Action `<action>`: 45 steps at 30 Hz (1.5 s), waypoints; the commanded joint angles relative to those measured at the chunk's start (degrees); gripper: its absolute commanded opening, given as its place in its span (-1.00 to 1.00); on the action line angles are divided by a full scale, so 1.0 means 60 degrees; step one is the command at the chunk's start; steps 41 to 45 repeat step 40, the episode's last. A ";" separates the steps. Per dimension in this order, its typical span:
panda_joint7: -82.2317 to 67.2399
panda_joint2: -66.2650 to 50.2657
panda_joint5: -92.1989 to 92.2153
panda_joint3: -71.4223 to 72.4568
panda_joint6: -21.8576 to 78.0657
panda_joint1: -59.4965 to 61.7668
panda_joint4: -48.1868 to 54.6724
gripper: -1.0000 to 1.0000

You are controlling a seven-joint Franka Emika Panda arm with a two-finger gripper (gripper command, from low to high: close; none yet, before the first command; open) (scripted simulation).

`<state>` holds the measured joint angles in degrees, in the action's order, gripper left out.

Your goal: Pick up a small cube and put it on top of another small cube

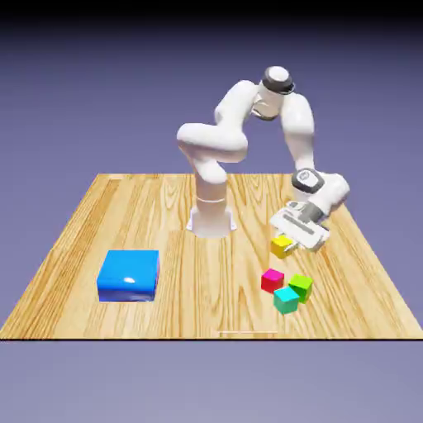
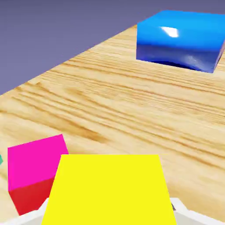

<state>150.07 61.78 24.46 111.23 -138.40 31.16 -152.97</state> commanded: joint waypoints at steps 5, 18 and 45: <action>-0.1085 -0.0483 -0.0108 -0.0478 -0.2067 -0.0079 -0.0551 -1.00; -0.3576 -0.0532 0.0736 0.0912 -0.7465 0.0721 -0.2413 -1.00; -0.4334 0.0882 0.0638 0.3271 -1.2051 0.4096 -0.2403 1.00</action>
